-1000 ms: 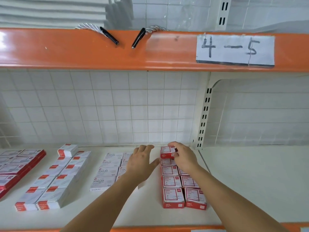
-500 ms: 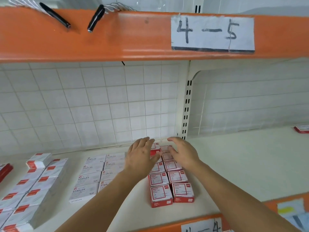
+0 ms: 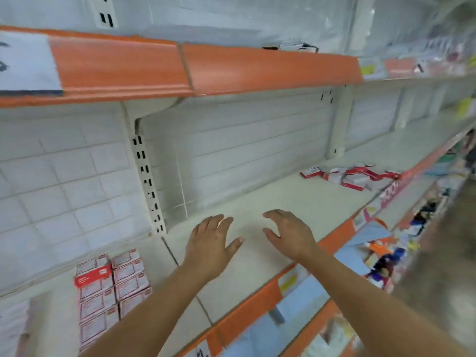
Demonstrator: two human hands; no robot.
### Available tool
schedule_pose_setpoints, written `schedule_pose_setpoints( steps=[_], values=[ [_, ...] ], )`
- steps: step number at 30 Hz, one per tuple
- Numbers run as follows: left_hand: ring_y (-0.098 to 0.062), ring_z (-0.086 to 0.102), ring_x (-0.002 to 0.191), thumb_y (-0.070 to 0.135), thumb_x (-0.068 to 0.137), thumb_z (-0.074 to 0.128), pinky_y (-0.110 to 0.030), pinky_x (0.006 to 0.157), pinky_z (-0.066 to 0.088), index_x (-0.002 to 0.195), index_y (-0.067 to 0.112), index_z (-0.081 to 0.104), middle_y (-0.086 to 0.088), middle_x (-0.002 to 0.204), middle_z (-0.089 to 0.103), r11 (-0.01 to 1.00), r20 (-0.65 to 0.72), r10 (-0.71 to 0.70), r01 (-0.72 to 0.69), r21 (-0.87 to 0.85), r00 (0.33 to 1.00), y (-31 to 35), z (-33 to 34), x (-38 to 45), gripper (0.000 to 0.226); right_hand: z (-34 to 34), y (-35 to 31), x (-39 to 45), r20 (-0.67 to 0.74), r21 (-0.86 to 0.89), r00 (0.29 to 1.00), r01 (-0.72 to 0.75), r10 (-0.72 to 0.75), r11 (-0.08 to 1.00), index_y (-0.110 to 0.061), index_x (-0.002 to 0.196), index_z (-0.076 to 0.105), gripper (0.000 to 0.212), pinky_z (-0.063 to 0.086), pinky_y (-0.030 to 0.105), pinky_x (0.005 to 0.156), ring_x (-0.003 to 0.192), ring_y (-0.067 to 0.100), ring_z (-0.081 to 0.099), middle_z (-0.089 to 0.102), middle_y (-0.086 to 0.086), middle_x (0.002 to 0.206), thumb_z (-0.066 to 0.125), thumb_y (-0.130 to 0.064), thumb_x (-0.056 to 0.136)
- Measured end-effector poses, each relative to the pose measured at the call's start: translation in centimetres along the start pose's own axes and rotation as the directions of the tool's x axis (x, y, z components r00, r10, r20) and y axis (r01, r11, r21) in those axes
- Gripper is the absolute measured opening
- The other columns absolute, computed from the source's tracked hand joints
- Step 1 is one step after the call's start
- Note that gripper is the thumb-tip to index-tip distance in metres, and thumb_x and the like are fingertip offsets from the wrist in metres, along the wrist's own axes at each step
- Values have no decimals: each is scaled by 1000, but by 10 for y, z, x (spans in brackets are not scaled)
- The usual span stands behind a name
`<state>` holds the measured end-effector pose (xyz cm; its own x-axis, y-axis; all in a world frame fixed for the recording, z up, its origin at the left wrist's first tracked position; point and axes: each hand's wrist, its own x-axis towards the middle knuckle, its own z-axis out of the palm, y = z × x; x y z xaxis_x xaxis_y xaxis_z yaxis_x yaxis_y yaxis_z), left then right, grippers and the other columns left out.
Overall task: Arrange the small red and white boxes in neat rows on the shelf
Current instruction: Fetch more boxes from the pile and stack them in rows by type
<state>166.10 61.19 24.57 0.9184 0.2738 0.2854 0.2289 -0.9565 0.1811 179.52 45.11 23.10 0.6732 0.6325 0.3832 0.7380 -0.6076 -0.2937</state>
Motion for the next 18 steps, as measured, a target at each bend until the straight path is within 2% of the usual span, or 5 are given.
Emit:
schedule_pose_setpoints(
  steps=[7, 10, 18],
  values=[
    [-13, 15, 142, 56, 96, 30, -29, 115, 12, 147, 30, 24, 6, 155, 20, 991, 54, 116, -112, -71, 992, 136, 49, 66, 58, -66, 145, -34, -14, -82, 993, -121, 120, 989, -24, 135, 47, 42, 42, 31, 88, 121, 18, 47, 51, -4, 135, 48, -35, 95],
    [-13, 17, 141, 54, 96, 32, -30, 115, 14, 147, 30, 25, 6, 155, 22, 984, 63, 149, -142, -104, 987, 187, 67, 90, 57, -91, 199, -42, -19, -98, 988, -156, 155, 983, -22, 137, 46, 42, 42, 31, 92, 123, 18, 46, 50, -3, 137, 47, -34, 96],
    [-16, 24, 139, 50, 97, 35, -31, 113, 21, 147, 27, 26, 3, 152, 28, 976, 119, 199, -185, -118, 973, 262, 108, 164, 56, -119, 300, -33, -24, -161, 977, -212, 211, 964, -21, 138, 45, 43, 44, 32, 91, 122, 20, 48, 54, 0, 135, 46, -35, 97]
  ],
)
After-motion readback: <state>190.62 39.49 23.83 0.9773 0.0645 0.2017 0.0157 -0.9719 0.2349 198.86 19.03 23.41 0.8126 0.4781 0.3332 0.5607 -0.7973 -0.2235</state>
